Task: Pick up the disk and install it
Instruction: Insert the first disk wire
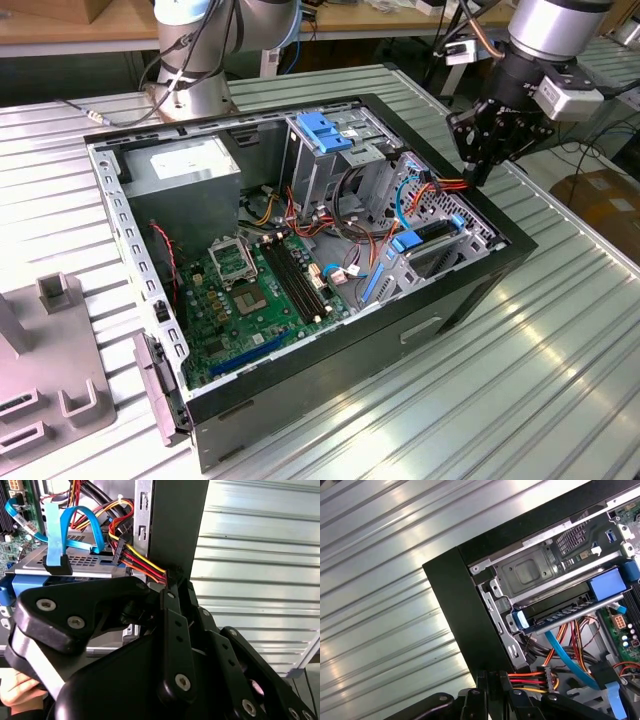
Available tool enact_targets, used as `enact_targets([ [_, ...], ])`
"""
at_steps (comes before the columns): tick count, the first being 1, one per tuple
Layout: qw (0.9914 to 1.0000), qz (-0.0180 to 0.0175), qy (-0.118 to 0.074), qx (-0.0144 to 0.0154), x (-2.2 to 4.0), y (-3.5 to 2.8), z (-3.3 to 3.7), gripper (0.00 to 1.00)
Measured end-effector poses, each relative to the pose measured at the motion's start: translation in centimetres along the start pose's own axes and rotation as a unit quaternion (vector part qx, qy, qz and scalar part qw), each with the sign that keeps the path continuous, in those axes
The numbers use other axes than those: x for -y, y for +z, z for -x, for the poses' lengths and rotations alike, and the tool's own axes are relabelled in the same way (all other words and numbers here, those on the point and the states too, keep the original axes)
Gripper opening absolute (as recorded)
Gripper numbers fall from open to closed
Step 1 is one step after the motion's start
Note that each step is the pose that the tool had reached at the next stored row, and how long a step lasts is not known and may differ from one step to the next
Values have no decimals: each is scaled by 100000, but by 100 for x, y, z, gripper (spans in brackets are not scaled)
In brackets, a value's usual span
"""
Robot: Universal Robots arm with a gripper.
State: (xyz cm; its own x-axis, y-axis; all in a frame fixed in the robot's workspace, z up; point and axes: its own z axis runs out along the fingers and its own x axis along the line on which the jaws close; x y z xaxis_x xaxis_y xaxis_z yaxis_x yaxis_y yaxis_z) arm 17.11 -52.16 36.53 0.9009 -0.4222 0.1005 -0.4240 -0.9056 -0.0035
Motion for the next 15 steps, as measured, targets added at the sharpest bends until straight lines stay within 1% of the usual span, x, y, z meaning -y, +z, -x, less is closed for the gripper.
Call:
enact_targets([
  [2, 100000, -8, 6, -7, 0, 1, 1, 21],
  [3, 100000, -12, 7, -3, 0, -1, 1, 16],
  [6, 100000, 26, 3, -20, 0, -28, -2, 16],
  [8, 100000, 188, -6, -98, -3, -30, 3, 16],
  [9, 100000, 198, -8, -101, -5, -31, 9, 16],
  [14, 100000, 191, -6, -115, -42, -39, 86, 16],
  [15, 100000, 191, -5, -115, -55, -41, 111, 16],
])
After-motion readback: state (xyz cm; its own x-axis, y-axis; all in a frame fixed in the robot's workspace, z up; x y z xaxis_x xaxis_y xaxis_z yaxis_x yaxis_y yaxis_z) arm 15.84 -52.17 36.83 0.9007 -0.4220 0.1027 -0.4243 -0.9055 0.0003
